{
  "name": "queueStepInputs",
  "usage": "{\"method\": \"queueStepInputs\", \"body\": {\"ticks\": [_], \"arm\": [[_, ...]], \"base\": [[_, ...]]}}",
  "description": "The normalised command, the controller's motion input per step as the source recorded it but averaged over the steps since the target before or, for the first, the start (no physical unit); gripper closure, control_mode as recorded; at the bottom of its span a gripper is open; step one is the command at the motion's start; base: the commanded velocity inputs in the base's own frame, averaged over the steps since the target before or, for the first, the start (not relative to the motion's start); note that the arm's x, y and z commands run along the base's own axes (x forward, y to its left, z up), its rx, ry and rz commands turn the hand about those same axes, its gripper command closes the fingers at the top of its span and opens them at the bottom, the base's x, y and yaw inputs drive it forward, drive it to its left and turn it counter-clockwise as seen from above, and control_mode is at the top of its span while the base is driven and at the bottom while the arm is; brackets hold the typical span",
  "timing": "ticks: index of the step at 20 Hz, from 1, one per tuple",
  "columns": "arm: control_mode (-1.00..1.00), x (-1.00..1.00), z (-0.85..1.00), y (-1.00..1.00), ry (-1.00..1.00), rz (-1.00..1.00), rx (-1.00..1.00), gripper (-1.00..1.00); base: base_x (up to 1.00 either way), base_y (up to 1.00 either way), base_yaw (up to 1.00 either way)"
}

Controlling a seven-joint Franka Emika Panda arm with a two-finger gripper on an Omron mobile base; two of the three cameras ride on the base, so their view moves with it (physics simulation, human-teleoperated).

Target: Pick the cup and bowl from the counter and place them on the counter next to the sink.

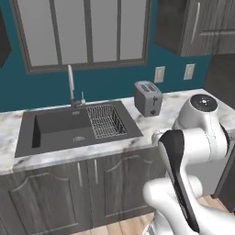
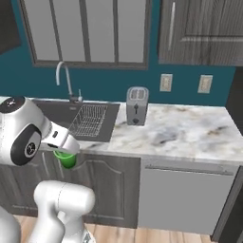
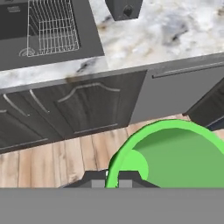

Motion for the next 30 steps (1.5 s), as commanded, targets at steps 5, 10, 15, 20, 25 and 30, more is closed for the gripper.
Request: {"method": "queueStepInputs", "body": {"ticks": [5,10,15,20,25,30], "arm": [[1.0,0.0,0.0,0.0,0.0,0.0,0.0,1.0],[1.0,0.0,0.0,0.0,0.0,0.0,0.0,1.0],[1.0,0.0,0.0,0.0,0.0,0.0,0.0,1.0],[1.0,0.0,0.0,0.0,0.0,0.0,0.0,1.0],[1.0,0.0,0.0,0.0,0.0,0.0,0.0,1.0],[1.0,0.0,0.0,0.0,0.0,0.0,0.0,1.0]], "base": [[0.65,-0.14,-0.04],[0.69,0.0,0.0],[0.65,0.0,0.0],[0.09,0.0,0.0],[0.0,0.0,0.0],[0.0,0.0,0.0]]}}
